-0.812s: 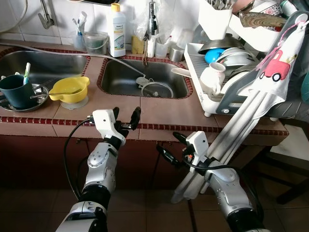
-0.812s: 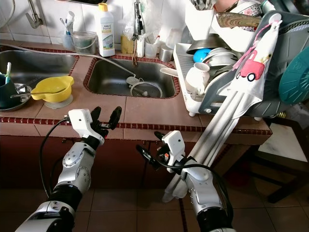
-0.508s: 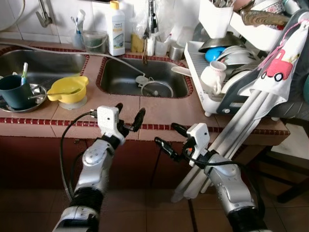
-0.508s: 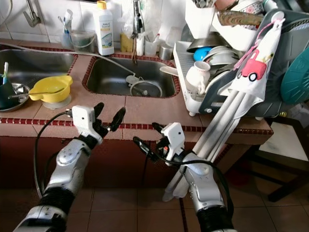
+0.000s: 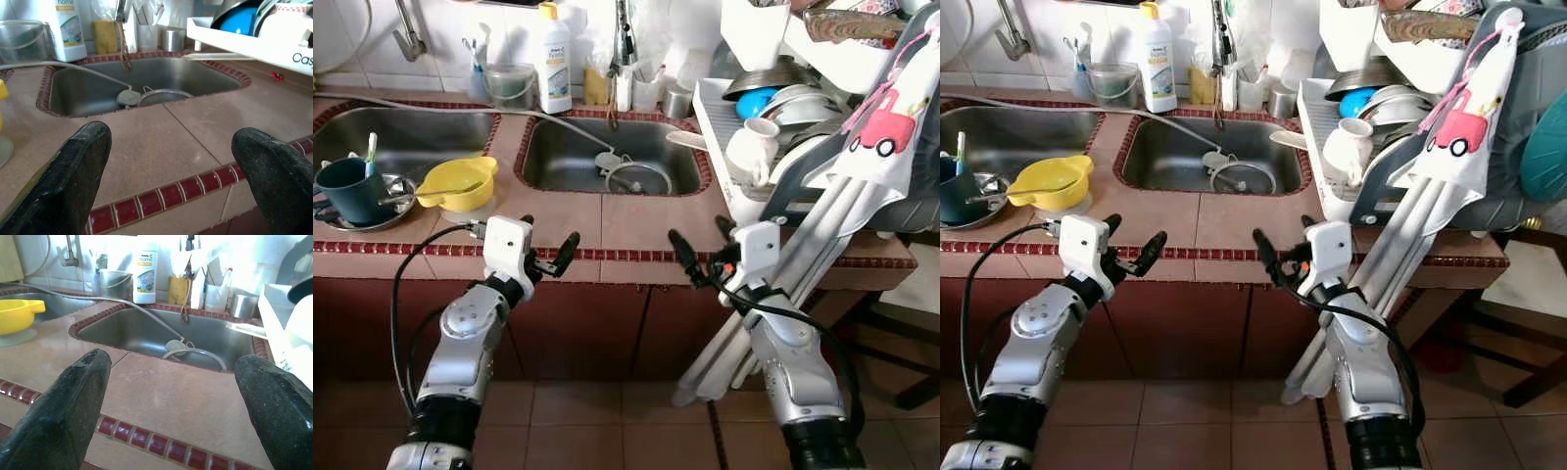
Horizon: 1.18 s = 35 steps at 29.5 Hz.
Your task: Kitchen organization
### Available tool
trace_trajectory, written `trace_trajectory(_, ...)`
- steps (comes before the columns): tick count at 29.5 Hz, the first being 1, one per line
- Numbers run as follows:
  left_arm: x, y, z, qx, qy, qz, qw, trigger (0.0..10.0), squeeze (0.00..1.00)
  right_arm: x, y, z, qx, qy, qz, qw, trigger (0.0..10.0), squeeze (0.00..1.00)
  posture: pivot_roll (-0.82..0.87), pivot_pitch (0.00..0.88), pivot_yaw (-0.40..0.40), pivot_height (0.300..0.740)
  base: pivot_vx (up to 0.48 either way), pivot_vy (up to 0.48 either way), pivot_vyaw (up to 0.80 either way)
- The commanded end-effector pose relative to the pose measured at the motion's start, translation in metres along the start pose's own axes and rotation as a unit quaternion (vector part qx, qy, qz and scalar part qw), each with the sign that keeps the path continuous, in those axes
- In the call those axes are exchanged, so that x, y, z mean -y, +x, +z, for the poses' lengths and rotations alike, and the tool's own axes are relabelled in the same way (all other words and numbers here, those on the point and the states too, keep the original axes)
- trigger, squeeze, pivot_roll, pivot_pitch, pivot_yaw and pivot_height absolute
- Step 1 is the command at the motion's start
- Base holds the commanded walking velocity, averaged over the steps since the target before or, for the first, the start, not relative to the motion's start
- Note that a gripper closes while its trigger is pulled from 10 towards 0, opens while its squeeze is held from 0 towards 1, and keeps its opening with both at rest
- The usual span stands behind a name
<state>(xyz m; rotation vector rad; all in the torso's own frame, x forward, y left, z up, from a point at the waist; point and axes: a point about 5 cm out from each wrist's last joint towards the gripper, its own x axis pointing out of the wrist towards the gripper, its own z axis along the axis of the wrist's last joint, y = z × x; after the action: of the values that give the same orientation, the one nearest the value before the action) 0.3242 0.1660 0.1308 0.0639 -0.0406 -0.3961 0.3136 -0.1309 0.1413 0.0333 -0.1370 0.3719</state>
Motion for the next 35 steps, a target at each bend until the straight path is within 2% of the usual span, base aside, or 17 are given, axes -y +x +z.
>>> trace_trajectory(1, 0.003, -0.003, 0.002, 0.001, -0.014, -0.012, 1.000, 10.0, 0.00, -0.001, -0.003, 0.003, 0.000, 0.005, -0.012, 1.000, 10.0, 0.00, -0.19, 0.000, -0.007, 0.740, 0.000, 0.000, 0.00)
trace_trajectory(2, 0.003, -0.004, 0.002, 0.006, -0.015, -0.016, 1.000, 10.0, 0.00, -0.001, -0.004, 0.003, 0.001, 0.003, -0.014, 1.000, 10.0, 0.00, -0.19, 0.000, -0.006, 0.740, 0.000, 0.000, 0.00)
trace_trajectory(3, 0.002, -0.006, 0.004, 0.015, 0.003, -0.014, 1.000, 10.0, 0.00, -0.003, -0.005, 0.004, 0.002, 0.000, -0.014, 1.000, 10.0, 0.00, -0.19, 0.000, -0.006, 0.740, 0.000, 0.000, 0.00)
trace_trajectory(5, 0.001, -0.009, 0.002, 0.005, 0.022, -0.008, 1.000, 10.0, 0.00, -0.006, -0.008, 0.007, 0.006, 0.005, -0.003, 1.000, 10.0, 0.00, -0.19, 0.000, -0.009, 0.740, 0.000, 0.000, 0.00)
trace_trajectory(9, 0.000, -0.009, 0.004, -0.001, 0.028, 0.000, 1.000, 10.0, 0.00, -0.014, -0.012, 0.012, 0.015, -0.001, 0.039, 0.999, 10.0, 0.00, -0.19, 0.006, -0.008, 0.740, 0.000, 0.000, 0.00)
trace_trajectory(13, -0.002, -0.012, 0.012, 0.004, 0.058, 0.020, 0.998, 10.0, 0.00, -0.022, -0.016, 0.021, 0.024, 0.010, 0.085, 0.996, 10.0, 0.00, -0.18, 0.012, -0.012, 0.740, 0.000, 0.000, 0.00)
trace_trajectory(16, -0.008, -0.019, 0.022, 0.019, 0.037, 0.073, 0.996, 10.0, 0.00, -0.024, -0.017, 0.036, 0.056, -0.015, 0.092, 0.994, 10.0, 0.00, -0.18, 0.018, -0.017, 0.740, 0.000, 0.000, 0.00)
trace_trajectory(26, -0.012, -0.031, 0.031, 0.041, 0.023, 0.137, 0.990, 10.0, 0.00, -0.029, -0.015, 0.043, 0.077, -0.024, 0.092, 0.992, 10.0, 0.00, -0.13, 0.029, -0.039, 0.740, 0.000, 0.000, 0.00)
trace_trajectory(29, -0.019, -0.027, 0.030, 0.040, 0.025, 0.143, 0.989, 10.0, 0.00, -0.025, -0.010, 0.041, 0.076, -0.028, 0.087, 0.993, 10.0, 0.00, -0.13, 0.046, -0.043, 0.740, 0.000, 0.000, 0.00)
trace_trajectory(31, -0.024, -0.024, 0.034, 0.046, 0.050, 0.147, 0.987, 10.0, 0.00, -0.022, -0.008, 0.043, 0.079, -0.035, 0.082, 0.993, 10.0, 0.00, -0.14, 0.053, -0.038, 0.740, 0.000, 0.000, 0.00)
trace_trajectory(35, -0.028, -0.020, 0.039, 0.047, 0.035, 0.146, 0.988, 10.0, 0.00, -0.019, -0.009, 0.048, 0.088, -0.044, 0.077, 0.992, 10.0, 0.00, -0.15, 0.057, -0.027, 0.740, 0.000, 0.000, 0.00)
